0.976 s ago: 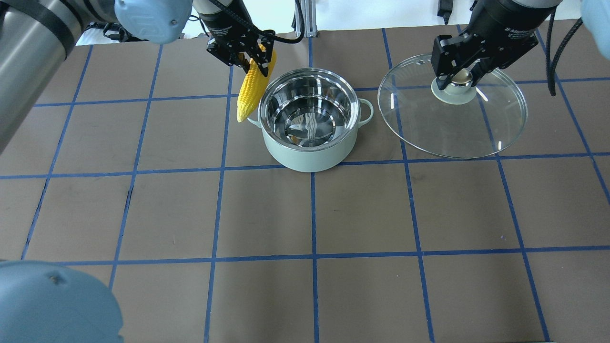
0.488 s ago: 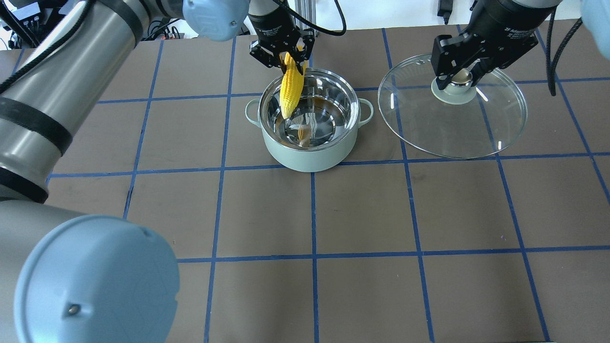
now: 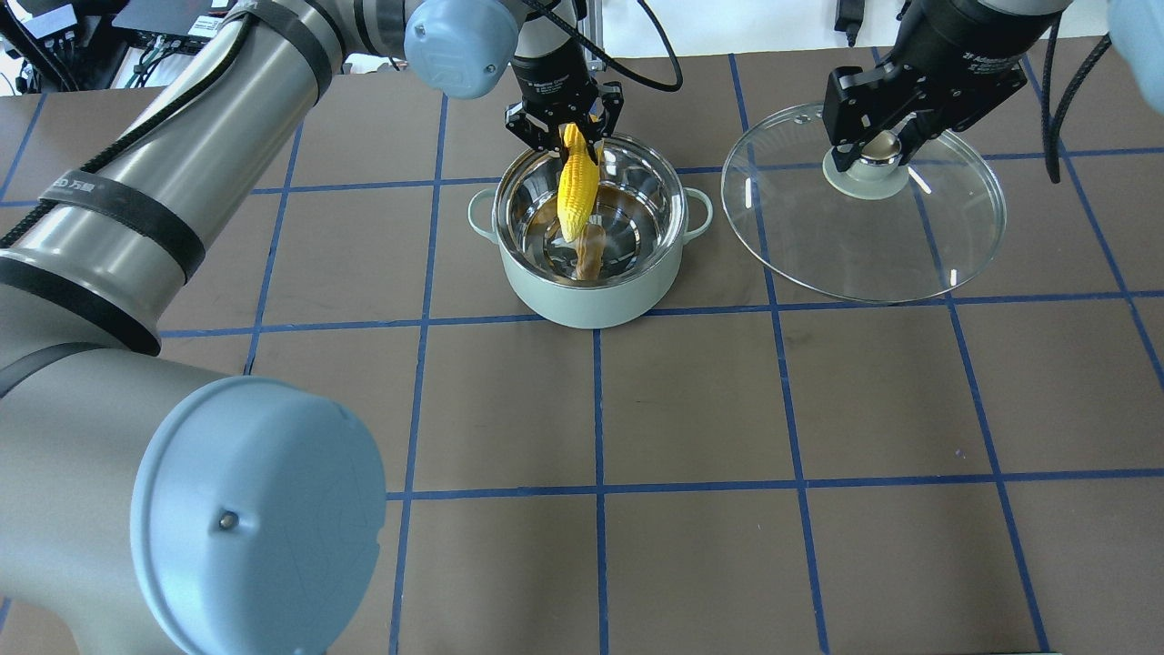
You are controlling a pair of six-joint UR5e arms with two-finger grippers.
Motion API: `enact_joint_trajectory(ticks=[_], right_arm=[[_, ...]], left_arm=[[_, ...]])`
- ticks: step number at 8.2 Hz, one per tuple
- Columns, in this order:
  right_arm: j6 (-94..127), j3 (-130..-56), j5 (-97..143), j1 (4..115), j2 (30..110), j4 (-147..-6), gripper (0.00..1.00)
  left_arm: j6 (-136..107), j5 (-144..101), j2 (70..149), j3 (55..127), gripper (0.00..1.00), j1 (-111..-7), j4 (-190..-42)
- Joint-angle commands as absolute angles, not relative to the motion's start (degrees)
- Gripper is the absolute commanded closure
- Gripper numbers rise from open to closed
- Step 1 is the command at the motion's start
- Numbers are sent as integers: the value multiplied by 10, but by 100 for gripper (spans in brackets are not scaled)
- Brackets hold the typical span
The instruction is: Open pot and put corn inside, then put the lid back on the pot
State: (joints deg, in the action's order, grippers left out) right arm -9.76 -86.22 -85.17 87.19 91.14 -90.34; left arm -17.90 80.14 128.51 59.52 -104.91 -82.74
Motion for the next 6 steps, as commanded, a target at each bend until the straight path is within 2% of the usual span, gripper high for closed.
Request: enact_joint_trajectory(ticks=[1,6], right_arm=[[-98,-862,-852,872,911,-904,75],[-98,-862,-853,872,911,-904,75]], left_arm=[[-183,813,1300,597,100,-1054,-827],[-183,811,1303,597,100,-1056,-795]])
